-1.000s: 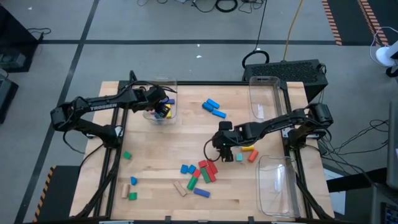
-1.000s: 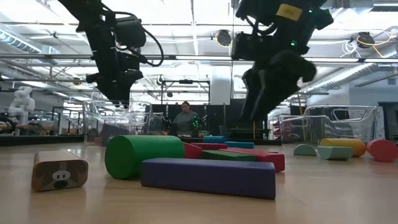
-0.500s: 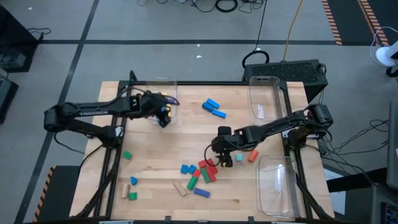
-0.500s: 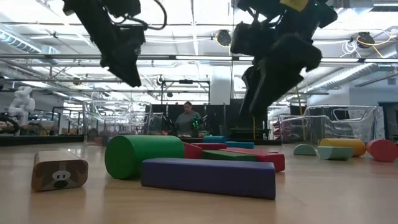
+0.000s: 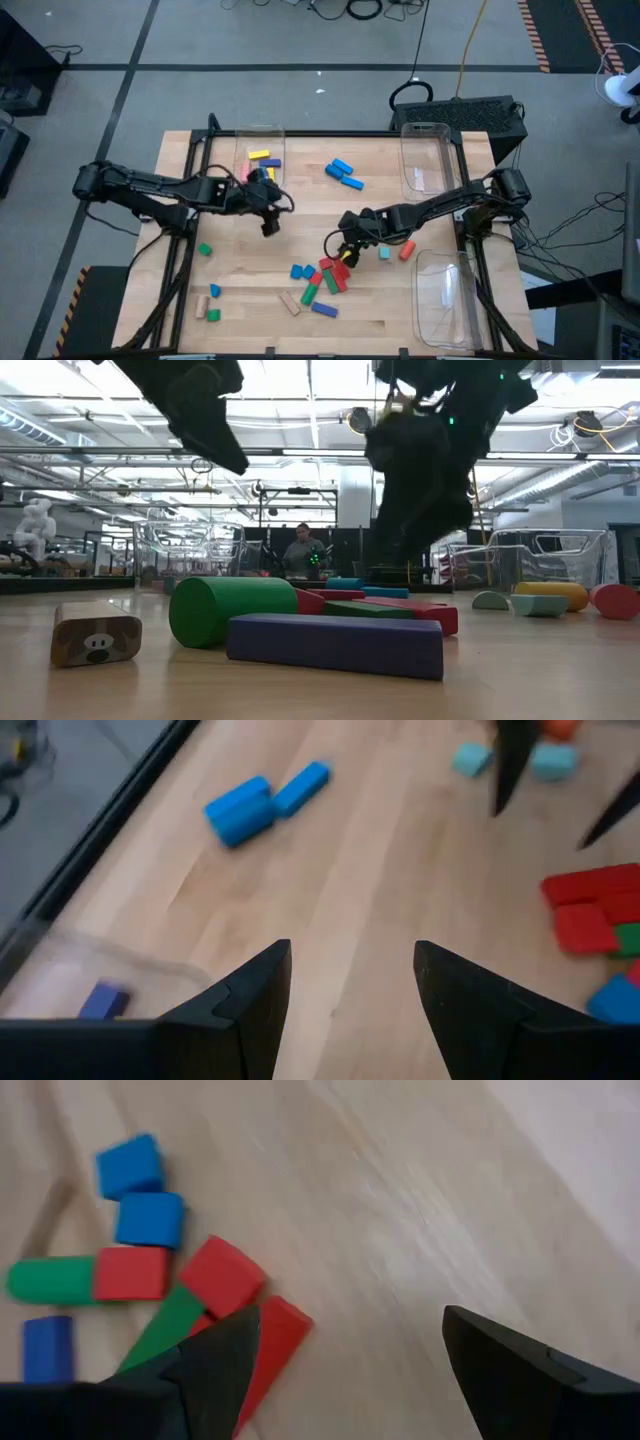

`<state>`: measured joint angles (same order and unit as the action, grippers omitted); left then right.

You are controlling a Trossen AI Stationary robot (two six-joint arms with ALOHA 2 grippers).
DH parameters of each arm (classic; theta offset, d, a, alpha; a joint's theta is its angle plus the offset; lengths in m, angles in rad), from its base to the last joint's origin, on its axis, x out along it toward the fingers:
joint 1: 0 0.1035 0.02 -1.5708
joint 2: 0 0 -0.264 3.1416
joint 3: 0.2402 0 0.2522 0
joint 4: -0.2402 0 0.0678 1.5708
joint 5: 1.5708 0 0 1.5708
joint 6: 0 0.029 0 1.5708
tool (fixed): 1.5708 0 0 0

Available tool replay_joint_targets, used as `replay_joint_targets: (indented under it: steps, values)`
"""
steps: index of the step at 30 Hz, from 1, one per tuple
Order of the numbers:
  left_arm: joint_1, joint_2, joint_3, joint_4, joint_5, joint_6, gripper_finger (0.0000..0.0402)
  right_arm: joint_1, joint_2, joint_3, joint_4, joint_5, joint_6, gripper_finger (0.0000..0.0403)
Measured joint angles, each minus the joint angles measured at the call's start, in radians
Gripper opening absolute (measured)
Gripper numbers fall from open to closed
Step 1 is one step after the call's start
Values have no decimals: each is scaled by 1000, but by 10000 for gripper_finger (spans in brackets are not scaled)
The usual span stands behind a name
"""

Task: Sort blocks by size
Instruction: Put the red rectangle block into the top left transparent bin

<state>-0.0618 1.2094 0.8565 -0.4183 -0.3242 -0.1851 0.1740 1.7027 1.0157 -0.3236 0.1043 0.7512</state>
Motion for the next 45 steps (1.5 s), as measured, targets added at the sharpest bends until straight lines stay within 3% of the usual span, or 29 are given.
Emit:
replay_joint_targets:
  steps: [7,17,30,45]
  values:
    - [-39,74,0,20,-29,10,214,6,126,15,17,-26,92,300]
    - [-39,129,-1,46,-32,10,214,64,121,90,25,-35,95,300]
    - [-39,130,-1,75,-32,10,214,90,233,106,-23,-21,132,299]
    - [-39,130,-1,97,-32,8,214,20,126,96,-271,171,29,299]
